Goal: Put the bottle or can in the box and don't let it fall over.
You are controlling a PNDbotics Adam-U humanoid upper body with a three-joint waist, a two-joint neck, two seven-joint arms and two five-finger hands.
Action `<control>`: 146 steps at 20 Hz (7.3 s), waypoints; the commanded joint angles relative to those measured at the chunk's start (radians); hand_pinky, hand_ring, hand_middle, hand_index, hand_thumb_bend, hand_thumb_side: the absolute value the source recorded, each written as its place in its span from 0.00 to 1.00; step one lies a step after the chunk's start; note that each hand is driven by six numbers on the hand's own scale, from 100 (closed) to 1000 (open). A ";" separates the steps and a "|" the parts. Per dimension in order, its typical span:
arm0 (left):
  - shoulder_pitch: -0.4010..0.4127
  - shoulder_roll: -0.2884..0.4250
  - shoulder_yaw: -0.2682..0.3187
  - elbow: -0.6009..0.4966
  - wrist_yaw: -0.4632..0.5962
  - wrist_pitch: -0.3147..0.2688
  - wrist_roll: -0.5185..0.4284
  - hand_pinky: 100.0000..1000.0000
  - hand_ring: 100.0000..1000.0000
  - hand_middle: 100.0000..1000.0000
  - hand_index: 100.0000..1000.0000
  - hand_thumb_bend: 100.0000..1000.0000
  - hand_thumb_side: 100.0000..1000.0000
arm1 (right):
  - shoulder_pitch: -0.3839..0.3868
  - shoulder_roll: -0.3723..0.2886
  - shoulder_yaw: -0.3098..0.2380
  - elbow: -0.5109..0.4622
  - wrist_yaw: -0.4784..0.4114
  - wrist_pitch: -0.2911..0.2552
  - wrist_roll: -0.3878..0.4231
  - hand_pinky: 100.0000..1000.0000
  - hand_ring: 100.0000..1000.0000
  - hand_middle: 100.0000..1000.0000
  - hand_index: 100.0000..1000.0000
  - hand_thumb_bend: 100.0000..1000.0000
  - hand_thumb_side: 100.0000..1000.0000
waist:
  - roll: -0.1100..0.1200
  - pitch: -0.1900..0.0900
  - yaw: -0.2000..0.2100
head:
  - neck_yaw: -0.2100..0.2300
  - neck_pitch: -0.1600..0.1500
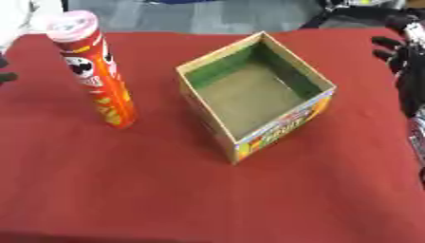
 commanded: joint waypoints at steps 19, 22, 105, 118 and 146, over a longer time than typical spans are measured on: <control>-0.042 0.041 -0.034 -0.004 -0.120 0.060 -0.166 1.00 0.78 0.76 0.89 0.33 0.54 | -0.016 -0.023 -0.007 -0.009 -0.004 0.000 0.002 0.90 0.86 0.94 0.87 0.00 0.88 | 0.002 -0.027 -0.001 | 0.009 -0.017; -0.047 0.042 -0.040 -0.001 -0.135 0.068 -0.187 1.00 0.79 0.77 0.89 0.35 0.55 | -0.016 -0.022 -0.006 -0.009 -0.004 0.000 0.002 0.89 0.86 0.94 0.87 0.00 0.88 | 0.002 -0.027 -0.001 | 0.009 -0.018; -0.222 -0.033 -0.113 0.197 -0.310 0.097 -0.319 1.00 0.83 0.81 0.94 0.48 0.61 | -0.023 -0.014 0.002 -0.007 -0.011 0.007 0.025 0.89 0.83 0.92 0.87 0.00 0.89 | 0.005 0.005 -0.024 | 0.034 -0.058; -0.241 -0.046 -0.115 0.234 -0.327 0.096 -0.302 1.00 0.82 0.79 0.92 0.48 0.59 | -0.021 -0.013 0.002 -0.005 -0.012 0.008 0.034 0.89 0.83 0.92 0.87 0.00 0.90 | 0.005 0.008 -0.025 | 0.035 -0.064; -0.275 -0.067 -0.119 0.287 -0.362 0.078 -0.288 1.00 0.81 0.78 0.91 0.52 0.61 | -0.022 -0.012 0.000 -0.001 -0.011 0.010 0.048 0.89 0.82 0.91 0.87 0.00 0.90 | 0.006 0.011 -0.029 | 0.037 -0.070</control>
